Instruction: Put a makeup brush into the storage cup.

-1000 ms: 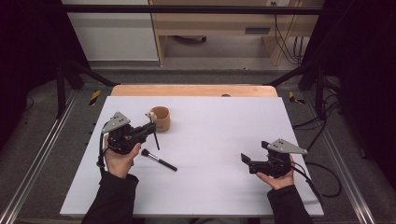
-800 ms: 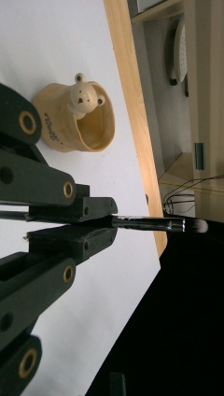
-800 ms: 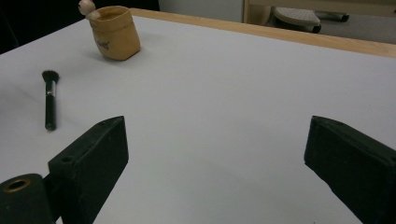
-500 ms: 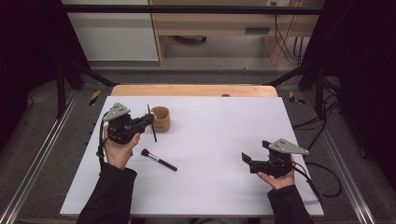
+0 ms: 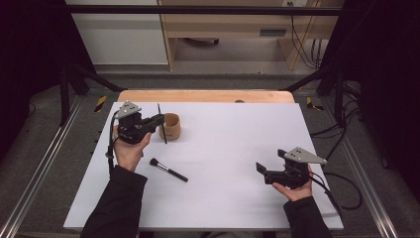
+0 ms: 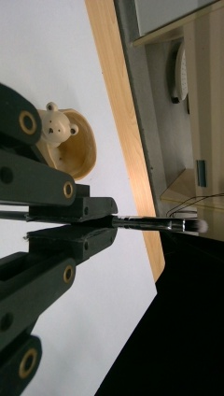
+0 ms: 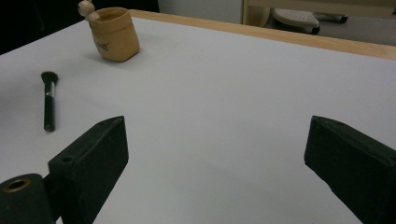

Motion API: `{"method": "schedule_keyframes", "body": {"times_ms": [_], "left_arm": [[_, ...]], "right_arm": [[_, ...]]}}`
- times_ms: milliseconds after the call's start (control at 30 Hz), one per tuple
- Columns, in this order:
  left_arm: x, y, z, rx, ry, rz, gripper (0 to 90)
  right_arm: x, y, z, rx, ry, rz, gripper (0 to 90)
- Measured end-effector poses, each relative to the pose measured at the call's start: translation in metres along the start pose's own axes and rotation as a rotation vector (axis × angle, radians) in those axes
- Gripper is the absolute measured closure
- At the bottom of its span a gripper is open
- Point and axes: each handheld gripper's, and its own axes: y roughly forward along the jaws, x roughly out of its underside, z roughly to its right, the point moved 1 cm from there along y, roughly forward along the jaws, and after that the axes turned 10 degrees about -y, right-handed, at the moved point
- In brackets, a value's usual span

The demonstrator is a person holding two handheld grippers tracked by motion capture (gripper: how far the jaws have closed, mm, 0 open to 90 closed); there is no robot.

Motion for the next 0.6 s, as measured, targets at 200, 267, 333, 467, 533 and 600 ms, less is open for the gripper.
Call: {"method": "schedule_keyframes", "body": {"times_ms": [200, 267, 333, 467, 533, 600], "left_arm": [[-0.006, 0.006, -0.002, -0.006, -0.002, 0.004, 84.5], [-0.008, 0.008, -0.002, -0.008, -0.003, 0.007, 84.5], [-0.010, 0.012, -0.003, -0.014, -0.002, 0.004, 84.5], [-0.016, 0.017, -0.005, -0.010, -0.008, 0.006, 84.5], [-0.018, 0.019, -0.004, -0.014, 0.001, 0.006, 84.5], [-0.020, 0.021, -0.005, -0.016, 0.000, 0.006, 84.5]], "right_arm": [[0.000, -0.001, 0.000, -0.001, 0.002, 0.001, 7.0], [0.000, -0.001, 0.000, -0.001, 0.003, 0.002, 6.9], [0.000, -0.001, 0.000, -0.002, 0.004, 0.003, 7.0], [0.000, -0.001, 0.001, -0.001, 0.005, 0.003, 6.9], [-0.001, -0.001, 0.001, 0.000, 0.005, 0.006, 6.9], [-0.001, -0.001, 0.001, 0.001, 0.010, 0.007, 6.9]]}}
